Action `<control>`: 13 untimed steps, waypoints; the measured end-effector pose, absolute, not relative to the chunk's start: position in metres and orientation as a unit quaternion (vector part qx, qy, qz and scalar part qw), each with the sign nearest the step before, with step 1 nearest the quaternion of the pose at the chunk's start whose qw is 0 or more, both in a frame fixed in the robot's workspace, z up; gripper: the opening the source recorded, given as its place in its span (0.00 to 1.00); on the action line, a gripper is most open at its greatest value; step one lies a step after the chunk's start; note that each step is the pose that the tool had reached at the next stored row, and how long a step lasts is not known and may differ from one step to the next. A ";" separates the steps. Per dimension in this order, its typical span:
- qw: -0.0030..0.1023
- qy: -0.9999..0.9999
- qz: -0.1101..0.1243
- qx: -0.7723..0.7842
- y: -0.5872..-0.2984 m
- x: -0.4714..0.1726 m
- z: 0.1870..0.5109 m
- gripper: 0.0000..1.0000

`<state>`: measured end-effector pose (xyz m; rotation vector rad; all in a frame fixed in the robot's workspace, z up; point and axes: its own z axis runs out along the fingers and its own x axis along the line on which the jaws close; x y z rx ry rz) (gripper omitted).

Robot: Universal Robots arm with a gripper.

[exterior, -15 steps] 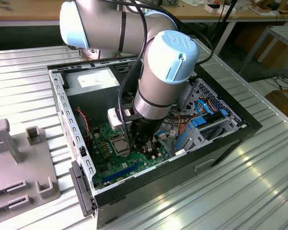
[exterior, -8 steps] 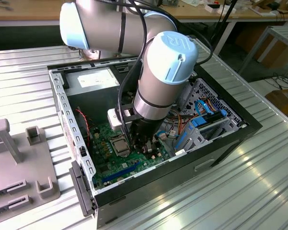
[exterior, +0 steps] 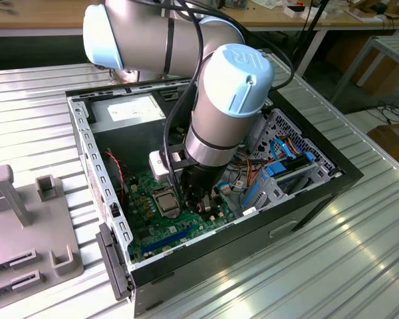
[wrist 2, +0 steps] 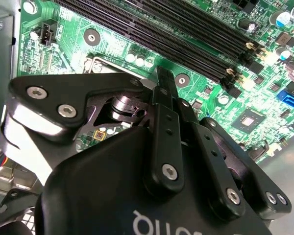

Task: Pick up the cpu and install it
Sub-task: 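Install the first cpu locking lever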

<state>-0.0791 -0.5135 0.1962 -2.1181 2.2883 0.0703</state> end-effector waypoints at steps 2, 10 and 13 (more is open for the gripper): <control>0.011 0.734 0.023 -0.679 -0.513 -0.079 0.196 0.11; 0.012 0.734 0.023 -0.679 -0.514 -0.079 0.195 0.11; 0.011 0.733 0.023 -0.679 -0.514 -0.078 0.195 0.11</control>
